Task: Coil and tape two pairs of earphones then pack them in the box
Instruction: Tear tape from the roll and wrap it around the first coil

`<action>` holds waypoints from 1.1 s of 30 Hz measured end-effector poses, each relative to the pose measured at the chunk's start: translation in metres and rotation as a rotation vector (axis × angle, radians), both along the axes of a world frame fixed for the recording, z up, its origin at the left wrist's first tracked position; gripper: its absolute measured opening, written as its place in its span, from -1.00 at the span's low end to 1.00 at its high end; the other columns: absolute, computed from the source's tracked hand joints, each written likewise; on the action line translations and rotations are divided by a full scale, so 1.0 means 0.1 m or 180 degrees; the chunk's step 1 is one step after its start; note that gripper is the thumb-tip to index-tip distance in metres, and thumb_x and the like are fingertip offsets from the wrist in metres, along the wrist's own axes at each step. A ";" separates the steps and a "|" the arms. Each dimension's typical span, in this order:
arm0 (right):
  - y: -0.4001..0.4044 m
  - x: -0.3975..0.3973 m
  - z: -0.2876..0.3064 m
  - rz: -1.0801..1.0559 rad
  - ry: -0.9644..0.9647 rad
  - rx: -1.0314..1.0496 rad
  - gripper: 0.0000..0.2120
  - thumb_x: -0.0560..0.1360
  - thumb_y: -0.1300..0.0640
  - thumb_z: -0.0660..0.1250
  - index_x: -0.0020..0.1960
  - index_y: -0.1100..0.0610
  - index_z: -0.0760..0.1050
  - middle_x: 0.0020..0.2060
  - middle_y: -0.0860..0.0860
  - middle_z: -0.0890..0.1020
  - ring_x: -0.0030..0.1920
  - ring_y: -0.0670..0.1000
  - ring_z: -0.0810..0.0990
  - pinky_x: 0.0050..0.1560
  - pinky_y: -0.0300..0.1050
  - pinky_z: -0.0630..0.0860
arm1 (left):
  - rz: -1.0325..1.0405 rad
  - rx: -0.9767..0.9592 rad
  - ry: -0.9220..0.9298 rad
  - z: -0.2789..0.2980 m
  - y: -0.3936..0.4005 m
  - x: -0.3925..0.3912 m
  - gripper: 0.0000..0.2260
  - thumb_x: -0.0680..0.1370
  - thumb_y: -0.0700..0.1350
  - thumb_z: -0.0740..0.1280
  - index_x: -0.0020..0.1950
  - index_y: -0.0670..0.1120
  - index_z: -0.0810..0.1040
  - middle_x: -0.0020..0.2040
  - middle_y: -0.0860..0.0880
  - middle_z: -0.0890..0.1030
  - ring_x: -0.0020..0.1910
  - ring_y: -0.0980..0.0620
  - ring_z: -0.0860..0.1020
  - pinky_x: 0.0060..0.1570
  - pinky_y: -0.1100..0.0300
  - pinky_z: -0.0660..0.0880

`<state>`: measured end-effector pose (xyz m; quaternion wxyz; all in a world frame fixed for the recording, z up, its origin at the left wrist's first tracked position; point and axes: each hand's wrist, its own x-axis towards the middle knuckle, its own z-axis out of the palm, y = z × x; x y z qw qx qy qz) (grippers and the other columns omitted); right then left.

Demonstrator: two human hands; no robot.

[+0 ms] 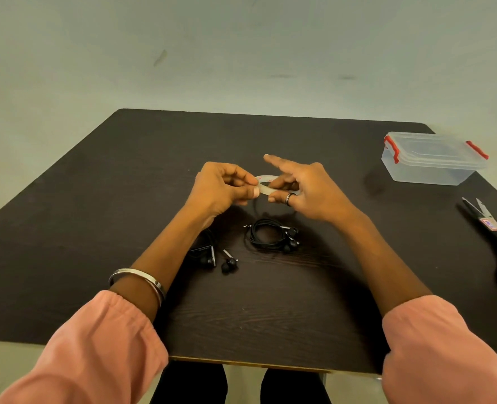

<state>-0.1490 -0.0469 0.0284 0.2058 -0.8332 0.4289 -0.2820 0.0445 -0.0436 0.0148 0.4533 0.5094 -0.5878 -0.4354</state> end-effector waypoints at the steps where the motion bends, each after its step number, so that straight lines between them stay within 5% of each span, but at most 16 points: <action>1: 0.00 -0.03 0.02 0.0020 -0.0008 0.0052 -0.31 0.41 0.25 0.48 0.47 0.12 0.29 0.01 0.05 0.70 0.10 -0.15 0.58 0.22 -0.39 0.35 | -0.0075 0.0044 0.0057 0.00 0.00 0.00 -0.88 0.38 -0.31 0.50 -0.13 -0.16 0.66 -0.24 -0.12 0.69 -0.26 0.04 0.66 -0.25 0.21 0.61; 5: 0.01 -0.12 0.08 0.0052 -0.0014 0.0312 -0.32 0.40 0.24 0.49 0.46 0.08 0.32 -0.03 -0.06 0.69 0.07 -0.18 0.59 0.27 -0.26 0.39 | -0.0281 0.0336 0.0462 0.03 0.03 -0.01 -0.85 0.31 -0.21 0.51 -0.14 -0.17 0.68 -0.22 -0.11 0.69 -0.25 0.04 0.65 -0.24 0.20 0.62; 11: 0.02 -0.19 0.11 0.0097 0.0087 0.0425 -0.44 0.40 0.27 0.49 0.37 0.10 0.44 -0.09 -0.08 0.69 -0.08 -0.37 0.58 0.13 -0.50 0.38 | -0.0218 0.0620 0.0687 0.05 0.03 -0.04 -0.86 0.39 -0.32 0.48 -0.14 -0.10 0.70 -0.18 -0.08 0.71 -0.22 0.04 0.65 -0.24 0.23 0.60; 21: 0.04 -0.74 0.19 -0.0168 0.1056 0.0877 -0.77 0.37 0.31 0.45 -0.13 -0.02 0.66 -0.19 -0.02 0.68 -0.15 -0.02 0.60 -0.07 -0.18 0.51 | 0.0026 0.0138 -0.0502 -0.01 0.05 -0.09 -0.83 0.39 -0.28 0.49 -0.13 -0.03 0.70 -0.32 0.06 0.66 -0.30 0.22 0.60 -0.25 0.40 0.49; 24: 0.06 -0.70 0.16 -0.0240 0.0953 0.0959 -0.97 0.38 0.02 0.49 -0.19 -0.06 0.66 -0.23 -0.05 0.68 -0.16 -0.01 0.61 -0.12 -0.16 0.51 | 0.0047 0.0028 -0.0770 -0.05 0.04 -0.13 -0.84 0.39 -0.26 0.51 -0.12 -0.02 0.70 -0.29 0.05 0.68 -0.32 0.25 0.61 -0.18 0.44 0.52; 27: 0.04 -0.58 0.09 -0.0322 0.1005 0.0671 -0.74 0.36 -0.19 0.45 -0.11 -0.03 0.65 -0.27 -0.01 0.64 -0.24 -0.01 0.57 -0.21 -0.13 0.47 | 0.0090 0.0026 -0.0951 -0.08 0.03 -0.13 -0.88 0.41 -0.19 0.51 -0.11 0.00 0.70 -0.26 0.08 0.68 -0.31 0.29 0.60 -0.26 0.52 0.46; 33: 0.02 -0.55 0.03 -0.0320 0.1123 0.0484 -0.93 0.41 0.06 0.47 -0.14 0.01 0.61 -0.32 0.02 0.62 -0.31 0.00 0.54 -0.28 -0.17 0.42 | 0.0085 0.0296 -0.0940 -0.08 0.00 -0.15 -0.95 0.41 -0.12 0.51 -0.17 0.02 0.71 -0.18 0.12 0.69 -0.18 0.22 0.60 -0.18 0.40 0.45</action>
